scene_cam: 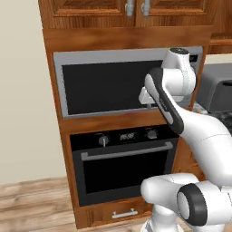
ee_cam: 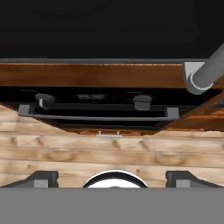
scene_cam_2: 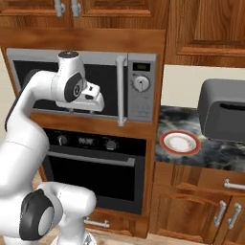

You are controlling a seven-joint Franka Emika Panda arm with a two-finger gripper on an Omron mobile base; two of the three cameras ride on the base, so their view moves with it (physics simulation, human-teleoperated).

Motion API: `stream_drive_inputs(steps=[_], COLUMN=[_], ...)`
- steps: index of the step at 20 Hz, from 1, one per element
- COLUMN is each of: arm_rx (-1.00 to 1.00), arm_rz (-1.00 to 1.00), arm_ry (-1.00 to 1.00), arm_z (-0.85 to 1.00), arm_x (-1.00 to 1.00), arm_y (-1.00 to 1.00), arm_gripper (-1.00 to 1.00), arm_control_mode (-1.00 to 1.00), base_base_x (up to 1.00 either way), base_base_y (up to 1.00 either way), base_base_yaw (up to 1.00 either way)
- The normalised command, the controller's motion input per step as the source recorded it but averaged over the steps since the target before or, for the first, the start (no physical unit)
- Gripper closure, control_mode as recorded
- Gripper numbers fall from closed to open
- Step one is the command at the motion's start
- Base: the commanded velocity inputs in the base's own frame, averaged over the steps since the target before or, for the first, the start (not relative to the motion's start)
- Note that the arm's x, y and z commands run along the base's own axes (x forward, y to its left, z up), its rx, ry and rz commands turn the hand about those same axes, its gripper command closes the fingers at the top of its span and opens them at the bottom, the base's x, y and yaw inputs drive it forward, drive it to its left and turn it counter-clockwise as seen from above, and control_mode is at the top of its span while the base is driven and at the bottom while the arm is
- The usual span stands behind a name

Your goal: Take the baked cake out of the oven and place it on the plate for cooling. Then close the oven door.

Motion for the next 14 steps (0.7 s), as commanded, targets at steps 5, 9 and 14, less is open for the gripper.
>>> stream_drive_inputs(steps=[5,9,14], arm_rx=[0.0,0.0,0.0], arm_rz=[0.0,0.0,0.0], arm_ry=[0.0,0.0,0.0], arm_z=[0.0,0.0,0.0], arm_x=[0.0,0.0,0.0], arm_y=[0.0,0.0,0.0], arm_gripper=[-1.0,-1.0,-1.0], arm_control_mode=[1.0,1.0,1.0], base_base_x=[-0.15,0.0,0.0], base_base_y=[-0.47,-0.78,-0.83], base_base_yaw=[0.23,0.54,0.62])
